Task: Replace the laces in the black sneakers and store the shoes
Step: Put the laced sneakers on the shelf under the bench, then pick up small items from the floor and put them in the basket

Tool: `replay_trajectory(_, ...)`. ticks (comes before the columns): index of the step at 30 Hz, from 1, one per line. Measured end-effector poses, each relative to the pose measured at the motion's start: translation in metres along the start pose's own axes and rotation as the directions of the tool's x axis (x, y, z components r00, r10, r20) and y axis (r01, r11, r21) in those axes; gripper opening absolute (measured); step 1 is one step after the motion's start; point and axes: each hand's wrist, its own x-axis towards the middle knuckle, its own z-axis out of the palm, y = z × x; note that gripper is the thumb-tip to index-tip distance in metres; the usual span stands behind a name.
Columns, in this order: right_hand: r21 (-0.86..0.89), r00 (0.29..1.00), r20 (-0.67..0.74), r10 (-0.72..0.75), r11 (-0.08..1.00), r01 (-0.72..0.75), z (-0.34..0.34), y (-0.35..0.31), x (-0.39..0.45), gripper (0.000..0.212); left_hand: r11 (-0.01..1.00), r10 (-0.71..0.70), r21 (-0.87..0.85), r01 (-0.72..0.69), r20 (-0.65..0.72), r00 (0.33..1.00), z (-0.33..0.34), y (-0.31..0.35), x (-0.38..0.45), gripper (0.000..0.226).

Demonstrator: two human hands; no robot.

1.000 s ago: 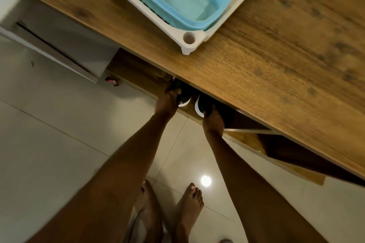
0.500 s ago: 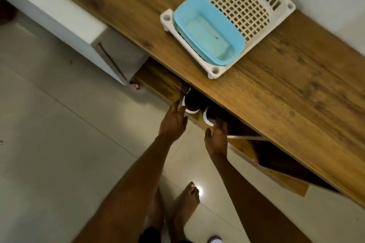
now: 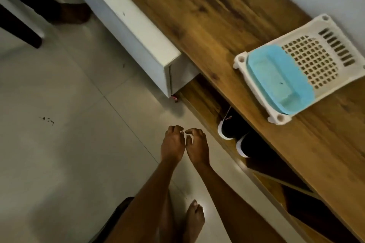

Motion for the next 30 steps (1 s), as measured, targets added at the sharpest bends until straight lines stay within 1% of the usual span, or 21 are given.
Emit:
replay_trajectory(3, -0.114, 0.996, 0.077, -0.05, 0.992, 0.059, 0.041, 0.015, 0.041, 0.025, 0.999, -0.04, -0.018, 0.04, 0.022, 0.999, 0.013, -0.032, 0.032, 0.034)
replay_trajectory(7, -0.291, 0.978, 0.183, -0.096, 0.945, 0.147, 0.088, 0.03, 0.11, 0.043, 0.999, -0.037, 0.006, 0.037, 0.035, 0.999, 0.037, -0.068, 0.089, 0.042)
replay_trajectory(10, -0.398, 0.968, 0.205, -0.143, 0.892, 0.215, 0.12, 0.038, 0.161, 0.052, 0.998, -0.001, 0.058, 0.001, 0.013, 1.0, 0.056, -0.097, 0.132, 0.045)
replay_trajectory(13, -0.433, 0.964, 0.219, -0.149, 0.871, 0.232, 0.142, 0.043, 0.2, 0.059, 0.995, 0.004, 0.1, -0.002, -0.015, 1.0, 0.074, -0.123, 0.157, 0.046)
replay_trajectory(15, -0.447, 0.96, 0.226, -0.168, 0.857, 0.255, 0.154, 0.048, 0.221, 0.057, 0.993, -0.01, 0.116, 0.013, -0.023, 1.0, 0.084, -0.138, 0.167, 0.046)
replay_trajectory(17, -0.48, 0.957, 0.168, -0.238, 0.828, 0.29, 0.161, 0.051, 0.238, 0.05, 0.994, -0.018, 0.111, 0.02, -0.018, 1.0, 0.091, -0.148, 0.172, 0.045)
replay_trajectory(20, -0.556, 0.938, 0.083, -0.337, 0.765, 0.324, 0.171, 0.052, 0.259, 0.038, 0.993, 0.01, 0.117, -0.007, -0.025, 1.0, 0.095, -0.157, 0.174, 0.042)
replay_trajectory(22, -0.615, 0.94, 0.079, -0.333, 0.726, 0.309, 0.176, 0.054, 0.269, 0.03, 0.994, 0.023, 0.108, -0.02, -0.028, 0.999, 0.096, -0.159, 0.173, 0.042)
replay_trajectory(25, -0.599, 0.964, 0.128, -0.232, 0.757, 0.261, 0.178, 0.054, 0.268, 0.029, 0.995, 0.021, 0.097, -0.018, -0.032, 0.999, 0.095, -0.162, 0.17, 0.041)
replay_trajectory(27, -0.544, 0.96, 0.081, -0.269, 0.795, 0.269, 0.178, 0.052, 0.255, 0.037, 0.995, 0.01, 0.103, -0.005, -0.045, 0.999, 0.091, -0.163, 0.168, 0.041)
replay_trajectory(28, -0.477, 0.957, 0.051, -0.285, 0.835, 0.274, 0.173, 0.051, 0.243, 0.04, 0.995, -0.008, 0.099, 0.014, -0.059, 0.998, 0.09, -0.16, 0.163, 0.042)
replay_trajectory(30, -0.299, 0.963, 0.031, -0.267, 0.917, 0.264, 0.16, 0.048, 0.211, 0.036, 0.996, -0.062, 0.066, 0.067, -0.078, 0.995, 0.082, -0.148, 0.148, 0.043)
